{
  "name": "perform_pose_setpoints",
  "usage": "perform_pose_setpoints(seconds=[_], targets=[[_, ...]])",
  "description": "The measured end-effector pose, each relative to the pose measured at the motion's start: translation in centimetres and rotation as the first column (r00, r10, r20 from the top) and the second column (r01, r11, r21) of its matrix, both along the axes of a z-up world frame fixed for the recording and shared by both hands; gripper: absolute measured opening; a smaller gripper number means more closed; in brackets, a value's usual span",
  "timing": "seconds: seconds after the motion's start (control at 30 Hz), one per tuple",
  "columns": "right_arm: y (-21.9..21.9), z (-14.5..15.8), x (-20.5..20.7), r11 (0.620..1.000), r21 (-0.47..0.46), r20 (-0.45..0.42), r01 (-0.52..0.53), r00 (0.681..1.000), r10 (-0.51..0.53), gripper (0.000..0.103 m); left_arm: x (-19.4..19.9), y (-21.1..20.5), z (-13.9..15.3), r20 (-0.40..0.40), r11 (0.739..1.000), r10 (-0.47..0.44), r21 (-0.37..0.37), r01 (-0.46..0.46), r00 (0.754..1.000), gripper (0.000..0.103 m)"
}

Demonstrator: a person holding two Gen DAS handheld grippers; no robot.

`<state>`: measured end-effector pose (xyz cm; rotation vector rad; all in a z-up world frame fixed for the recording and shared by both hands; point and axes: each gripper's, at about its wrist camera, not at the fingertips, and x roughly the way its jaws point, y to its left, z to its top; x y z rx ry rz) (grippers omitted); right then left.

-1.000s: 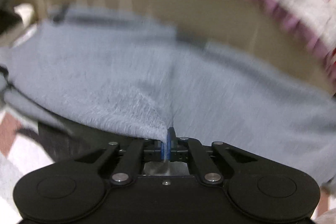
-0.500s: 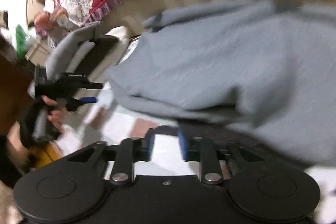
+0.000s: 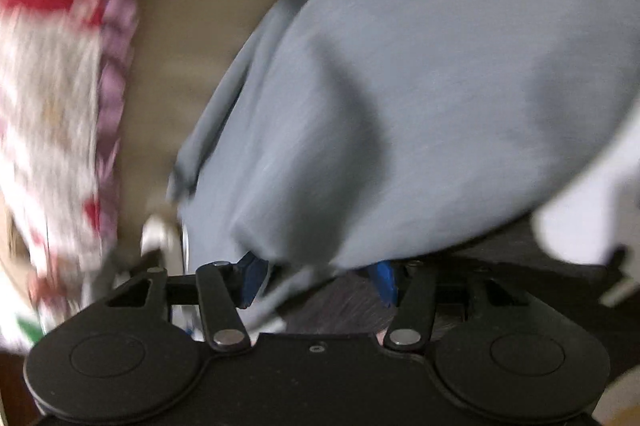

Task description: Fold clothes

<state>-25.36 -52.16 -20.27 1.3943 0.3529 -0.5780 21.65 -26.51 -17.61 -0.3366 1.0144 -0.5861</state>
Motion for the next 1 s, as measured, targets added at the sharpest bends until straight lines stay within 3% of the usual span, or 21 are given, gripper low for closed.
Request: perform_pose_setpoints(seconds=[0.1, 0.2, 0.27, 0.3, 0.33, 0.37, 0.43, 0.53, 0.67, 0.83, 0.93, 1.0], targets=[[-0.7, -0.9, -1.0, 0.995, 0.026, -0.010, 0.101, 0.995, -0.100, 0.061, -0.4, -1.2, -0.2, 0.028, 0.999, -0.044, -0.023, 0.044, 0.999, 0.067], [-0.5, -1.0, -0.8, 0.994, 0.016, -0.007, 0.110, 0.994, -0.110, 0.063, -1.0, -2.2, -0.4, 0.056, 0.998, -0.053, -0.033, 0.055, 0.997, 0.074], [-0.5, -0.9, -0.4, 0.995, 0.001, -0.008, 0.096, 0.995, -0.096, 0.066, -1.5, -2.9, -0.4, 0.097, 0.998, -0.062, -0.003, 0.062, 0.993, 0.070], [-0.4, -0.8, -0.2, 0.996, -0.007, -0.008, 0.090, 0.996, -0.090, 0.066, -1.7, -3.4, -0.3, 0.117, 0.996, -0.077, 0.051, 0.072, 0.990, 0.060], [-0.5, -0.9, 0.0, 0.996, -0.015, -0.010, 0.086, 0.996, -0.086, 0.066, -1.9, -3.9, -0.2, 0.135, 0.991, -0.094, 0.106, 0.080, 0.986, 0.032], [-0.6, -0.9, 0.1, 0.996, -0.023, -0.011, 0.081, 0.997, -0.082, 0.067, -2.2, -4.5, -0.1, 0.152, 0.983, -0.112, 0.161, 0.087, 0.982, 0.015], [-0.6, -0.9, 0.4, 0.996, -0.044, -0.013, 0.073, 0.997, -0.073, 0.067, -2.6, -4.6, 0.6, 0.169, 0.978, -0.102, 0.199, 0.068, 0.980, 0.007], [-0.8, -0.8, 1.1, 0.996, -0.075, -0.012, 0.055, 0.998, -0.056, 0.072, -3.8, -5.0, 2.0, 0.260, 0.969, -0.120, 0.239, 0.057, 0.958, 0.006], [-1.0, -0.6, 1.5, 0.996, -0.079, -0.009, 0.032, 0.999, -0.032, 0.075, -5.7, -4.6, 5.9, 0.405, 0.964, -0.123, 0.267, 0.011, 0.906, 0.006], [-1.1, -1.2, -0.7, 0.996, 0.048, 0.039, 0.068, 0.997, -0.070, 0.074, -6.9, -1.9, 9.3, 0.423, 0.976, -0.060, 0.215, -0.035, 0.904, 0.006], [-0.6, -0.6, -2.8, 0.989, 0.106, 0.003, 0.100, 0.995, -0.101, 0.075, -7.5, -0.3, 10.3, 0.410, 0.979, -0.031, 0.195, -0.054, 0.912, 0.006], [-0.3, 0.1, -2.7, 0.992, 0.120, 0.031, 0.029, 0.999, -0.033, 0.075, -7.8, 0.1, 11.0, 0.425, 0.980, -0.019, 0.186, -0.067, 0.905, 0.006]])
